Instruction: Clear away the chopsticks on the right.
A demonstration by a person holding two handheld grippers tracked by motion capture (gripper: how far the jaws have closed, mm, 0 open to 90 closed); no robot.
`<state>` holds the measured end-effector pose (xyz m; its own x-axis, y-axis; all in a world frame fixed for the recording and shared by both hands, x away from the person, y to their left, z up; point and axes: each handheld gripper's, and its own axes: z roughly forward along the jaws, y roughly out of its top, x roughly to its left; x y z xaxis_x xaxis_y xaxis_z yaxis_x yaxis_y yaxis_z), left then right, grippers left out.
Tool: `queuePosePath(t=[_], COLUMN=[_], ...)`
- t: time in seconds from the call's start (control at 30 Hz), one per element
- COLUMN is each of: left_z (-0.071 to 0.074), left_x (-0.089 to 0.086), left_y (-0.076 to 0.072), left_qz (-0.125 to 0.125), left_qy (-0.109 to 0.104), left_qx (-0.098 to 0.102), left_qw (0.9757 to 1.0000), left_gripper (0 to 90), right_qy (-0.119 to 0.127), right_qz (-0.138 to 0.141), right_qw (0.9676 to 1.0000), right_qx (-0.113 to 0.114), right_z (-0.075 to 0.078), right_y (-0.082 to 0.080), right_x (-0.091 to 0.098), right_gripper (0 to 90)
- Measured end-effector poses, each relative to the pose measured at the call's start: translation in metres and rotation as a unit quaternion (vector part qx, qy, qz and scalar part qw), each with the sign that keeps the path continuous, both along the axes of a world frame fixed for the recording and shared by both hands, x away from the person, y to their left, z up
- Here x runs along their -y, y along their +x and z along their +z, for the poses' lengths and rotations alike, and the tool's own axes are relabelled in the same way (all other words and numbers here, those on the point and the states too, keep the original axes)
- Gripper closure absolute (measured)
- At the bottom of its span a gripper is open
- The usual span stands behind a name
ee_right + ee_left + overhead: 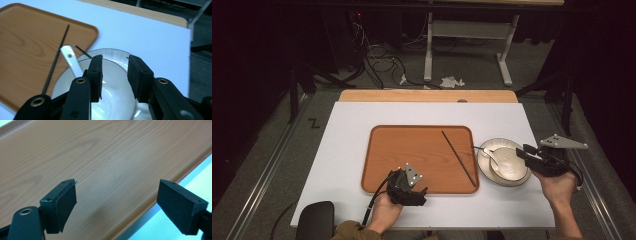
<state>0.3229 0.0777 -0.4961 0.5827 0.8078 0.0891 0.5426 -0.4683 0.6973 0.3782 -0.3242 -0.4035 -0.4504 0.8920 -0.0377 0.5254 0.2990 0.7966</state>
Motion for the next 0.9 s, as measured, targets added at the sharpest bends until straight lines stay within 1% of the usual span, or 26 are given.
queuePosePath(t=[0.03,0.13,0.17,0.2,0.23,0.3,0.33,0.37,0.4,0.43,0.5,0.63,0.7,0.73,0.87,0.9], left_z=[0.000,-0.001,-0.001,-0.001,-0.001,-0.001,-0.001,-0.001,-0.001,-0.002,-0.002,-0.003,-0.002,-0.002,-0.002,-0.002], left_x=[-0.001,-0.002,-0.002,-0.002,-0.003,-0.005,-0.006,-0.006,-0.006,-0.006,-0.004,-0.003,-0.004,-0.005,-0.006,-0.005], left_y=[0.000,0.000,0.000,-0.001,-0.002,-0.002,-0.002,-0.002,-0.002,-0.001,0.000,-0.003,-0.003,-0.002,-0.002,-0.003], left_qz=[0.001,0.005,0.005,0.006,0.007,0.011,0.014,0.014,0.016,0.018,0.014,0.010,0.010,0.013,0.014,0.013], left_qy=[-0.002,-0.001,-0.001,0.002,0.002,0.001,-0.001,-0.001,-0.002,-0.002,0.004,0.005,0.004,0.002,0.002,0.002], left_qx=[-0.001,-0.003,-0.003,-0.004,-0.004,-0.004,-0.004,-0.004,-0.005,-0.006,-0.007,-0.006,-0.005,-0.005,-0.005,-0.005], left_qw=[1.0000,1.0000,1.0000,1.0000,1.0000,0.9999,0.9999,0.9999,0.9999,0.9998,0.9999,0.9999,0.9999,0.9999,0.9999,0.9999], left_gripper=[16.5,16.5,16.5,16.5,16.5,16.5,16.5,16.5,16.5,16.5,16.5,16.5,16.5,16.5,16.5,16.5], right_qy=[-0.003,-0.006,-0.006,-0.004,-0.004,0.006,0.007,0.005,0.005,-0.002,-0.016,-0.028,-0.030,-0.044,-0.052,-0.050], right_qz=[0.000,-0.013,-0.013,-0.025,-0.029,-0.038,-0.040,-0.041,-0.041,-0.043,-0.045,-0.047,-0.047,-0.046,-0.044,-0.043], right_qw=[1.0000,0.9999,0.9999,0.9997,0.9995,0.9988,0.9984,0.9983,0.9983,0.9976,0.9970,0.9952,0.9949,0.9938,0.9927,0.9928], right_qx=[0.003,0.003,0.003,-0.008,-0.014,-0.030,-0.039,-0.042,-0.042,-0.054,-0.061,-0.081,-0.084,-0.091,-0.099,-0.100], right_z=[0.001,0.001,0.001,-0.004,-0.006,-0.014,-0.017,-0.020,-0.020,-0.026,-0.030,-0.037,-0.038,-0.041,-0.044,-0.046], right_y=[0.001,0.003,0.003,0.008,0.010,0.016,0.018,0.021,0.021,0.023,0.024,0.027,0.028,0.029,0.031,0.032], right_x=[0.003,0.011,0.011,0.021,0.024,0.031,0.034,0.036,0.036,0.037,0.038,0.039,0.039,0.037,0.035,0.035], right_gripper=[66.7,67.5,67.5,68.2,68.5,69.2,69.6,70.0,70.0,70.4,70.7,70.9,71.2,71.8,71.9,71.9])
